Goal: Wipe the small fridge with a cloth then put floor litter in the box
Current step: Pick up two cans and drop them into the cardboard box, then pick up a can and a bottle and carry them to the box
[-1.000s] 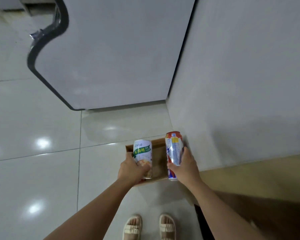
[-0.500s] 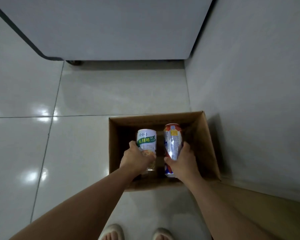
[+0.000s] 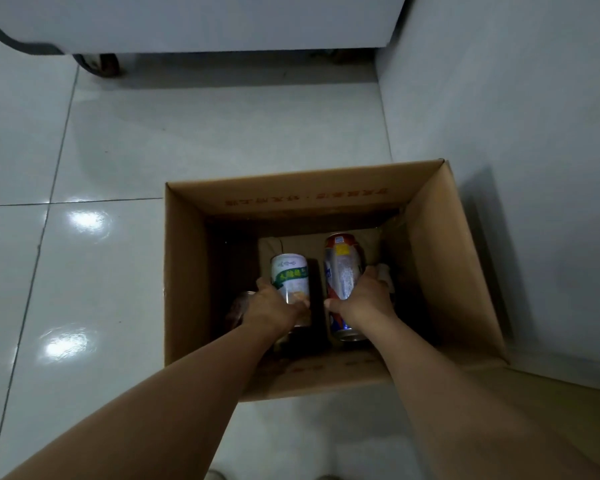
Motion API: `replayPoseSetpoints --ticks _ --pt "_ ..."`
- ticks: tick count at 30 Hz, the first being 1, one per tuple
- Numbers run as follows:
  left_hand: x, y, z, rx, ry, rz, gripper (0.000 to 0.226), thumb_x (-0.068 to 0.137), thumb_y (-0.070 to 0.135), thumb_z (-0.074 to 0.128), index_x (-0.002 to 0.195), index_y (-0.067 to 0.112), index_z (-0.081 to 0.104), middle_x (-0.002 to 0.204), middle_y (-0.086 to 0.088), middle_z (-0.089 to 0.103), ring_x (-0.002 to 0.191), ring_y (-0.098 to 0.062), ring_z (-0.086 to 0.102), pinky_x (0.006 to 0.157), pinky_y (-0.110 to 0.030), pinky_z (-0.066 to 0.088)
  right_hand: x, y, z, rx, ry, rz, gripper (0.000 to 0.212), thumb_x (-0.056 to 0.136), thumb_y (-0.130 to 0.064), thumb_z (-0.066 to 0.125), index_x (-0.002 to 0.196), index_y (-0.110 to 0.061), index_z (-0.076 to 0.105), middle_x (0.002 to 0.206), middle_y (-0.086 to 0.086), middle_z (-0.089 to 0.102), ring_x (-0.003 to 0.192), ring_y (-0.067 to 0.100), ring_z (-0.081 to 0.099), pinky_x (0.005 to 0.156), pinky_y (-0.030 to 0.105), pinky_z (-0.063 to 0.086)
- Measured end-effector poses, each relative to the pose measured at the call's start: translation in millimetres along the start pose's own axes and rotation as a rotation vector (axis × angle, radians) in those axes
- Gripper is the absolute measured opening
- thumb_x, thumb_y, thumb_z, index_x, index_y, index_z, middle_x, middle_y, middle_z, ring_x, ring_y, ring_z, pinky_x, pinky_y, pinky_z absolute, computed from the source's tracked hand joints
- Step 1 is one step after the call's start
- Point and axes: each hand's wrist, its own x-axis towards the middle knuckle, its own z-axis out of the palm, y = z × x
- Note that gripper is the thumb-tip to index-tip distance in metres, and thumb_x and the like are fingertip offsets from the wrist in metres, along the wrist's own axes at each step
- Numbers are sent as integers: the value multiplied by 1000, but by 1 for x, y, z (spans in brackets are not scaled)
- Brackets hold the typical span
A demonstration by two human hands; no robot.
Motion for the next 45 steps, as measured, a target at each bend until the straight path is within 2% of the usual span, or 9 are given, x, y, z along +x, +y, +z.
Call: replayPoseSetpoints --ticks 5,8,21,25,29,34,37,39,45 --pt "-11 8 -13 82 -72 -28 90 84 40 64 147 6 10 138 -19 47 124 -34 48 99 -40 44 -14 0 -6 38 -15 20 113 71 -20 81 150 -14 0 156 8 9 140 27 24 111 33 31" --pt "-34 13 -33 136 -98 -36 84 87 36 61 147 6 10 137 -18 47 122 -32 49 99 -41 45 -40 -10 -19 -73 -21 -21 104 78 -15 74 151 -14 -1 156 9 6 141 26 21 114 33 26" --pt "-220 65 -200 19 -90 93 58 87 29 61 134 13 32 126 -12 54 111 -27 56 89 -36 50 -236 -110 -135 -179 4 -130 76 78 -23 75 138 -16 30 135 9 41 122 25 46 100 38 45" --pt "-289 78 -264 -18 -50 158 58 85 31 63 133 12 35 125 -9 54 107 -23 54 85 -31 48 -311 -151 -179 -149 43 -194 77 79 -21 73 141 -13 27 140 9 38 126 24 43 102 35 42" --pt "-357 82 -326 -92 -34 197 57 85 30 63 132 12 37 126 -12 54 112 -26 54 91 -36 49 -386 -188 -216 -178 113 -255 74 81 -23 71 140 -12 27 138 12 37 124 26 44 90 29 46" --pt "-438 75 -396 -167 32 236 61 87 30 63 137 13 33 132 -12 51 106 -21 54 80 -28 47 -475 -220 -246 -151 106 -324 72 81 -20 69 139 -17 28 134 8 38 112 22 50 85 29 51" --pt "-480 66 -433 -202 96 253 64 87 32 62 140 13 32 137 -12 48 111 -22 52 88 -30 46 -518 -235 -252 -166 110 -410 74 82 -25 69 141 -20 25 136 6 35 104 16 48 69 18 43" --pt "-505 59 -456 -243 144 243 63 87 33 62 140 14 33 137 -11 47 112 -23 52 91 -32 46 -543 -244 -255 -205 100 -460 77 83 -31 67 144 -22 22 139 5 32 112 18 48 73 17 34" --pt "-571 21 -511 -359 290 176 64 86 33 63 139 13 34 137 -12 46 118 -27 51 99 -39 45 -605 -290 -261 -269 44 -622 76 85 -33 64 145 -12 20 143 12 26 122 25 44 95 29 41"
